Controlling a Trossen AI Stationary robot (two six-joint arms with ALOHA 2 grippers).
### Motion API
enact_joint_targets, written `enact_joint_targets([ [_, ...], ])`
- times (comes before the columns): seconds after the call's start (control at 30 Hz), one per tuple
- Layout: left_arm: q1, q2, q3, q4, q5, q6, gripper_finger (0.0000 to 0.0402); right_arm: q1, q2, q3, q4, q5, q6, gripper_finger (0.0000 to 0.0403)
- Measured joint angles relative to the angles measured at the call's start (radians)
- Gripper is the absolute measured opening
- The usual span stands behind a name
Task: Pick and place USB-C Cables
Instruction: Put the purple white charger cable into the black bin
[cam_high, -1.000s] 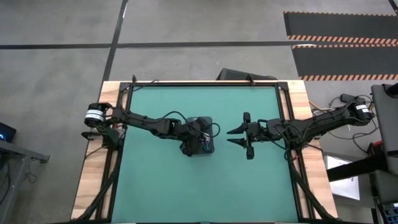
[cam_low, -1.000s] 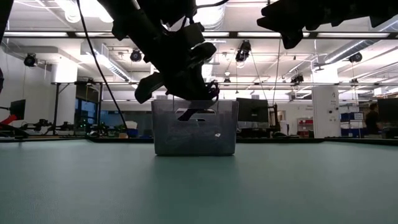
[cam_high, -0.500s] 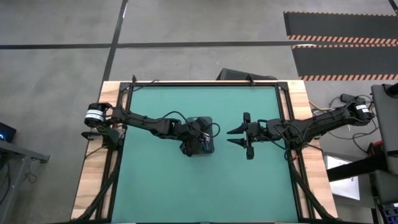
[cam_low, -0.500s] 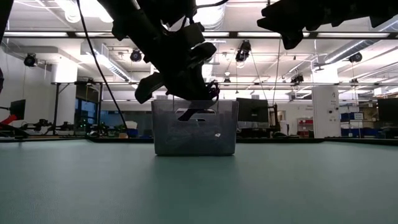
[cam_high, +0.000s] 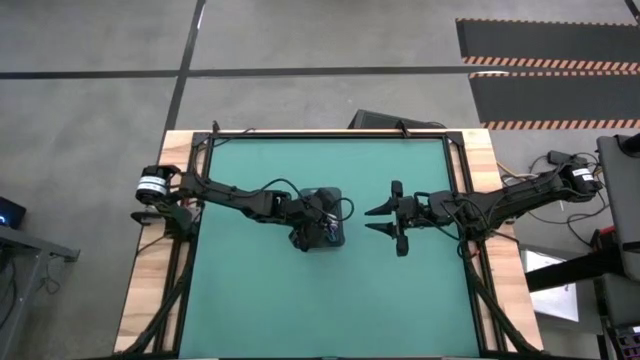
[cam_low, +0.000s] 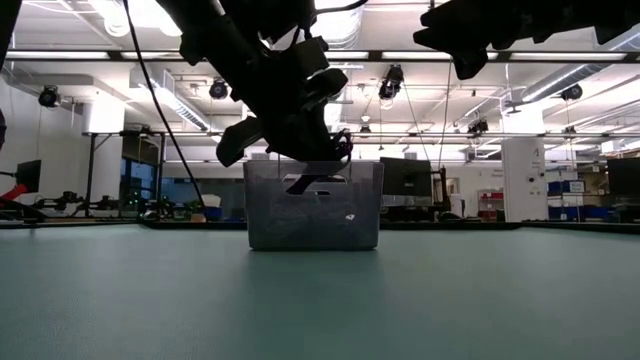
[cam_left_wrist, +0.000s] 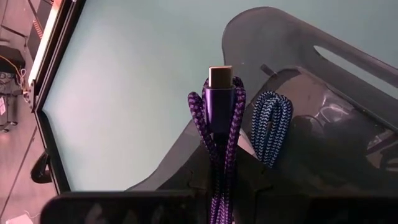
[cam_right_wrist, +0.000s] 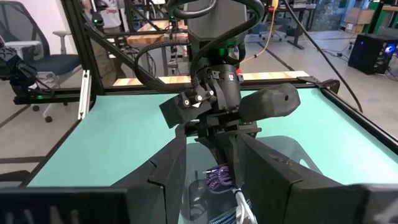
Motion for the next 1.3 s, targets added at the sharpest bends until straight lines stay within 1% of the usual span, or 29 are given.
enact_joint_targets([
  [0.73,0.0,0.0,-0.001,0.003,0.0,0.0,0.0014,0.0,0.0,0.0,-0.001,0.0,-0.007,0.014],
  [0.83,0.0,0.0,-0.001,0.003,0.0,0.0,0.0028,0.0,0.0,0.0,-0.001,0.0,-0.007,0.0141],
  [1.07,0.0,0.0,-0.001,0.003,-0.008,-0.001,0.0085,0.0,0.0,0.0,-0.001,0.0,-0.007,0.0137],
  [1.17,0.0,0.0,-0.002,0.003,-0.009,-0.002,0.0096,0.0,0.0,0.0,-0.001,0.0,-0.007,0.0139],
  [1.3,0.0,0.0,-0.002,0.003,-0.009,-0.001,0.0097,0.0,0.0,0.0,-0.001,0.0,-0.007,0.0147],
])
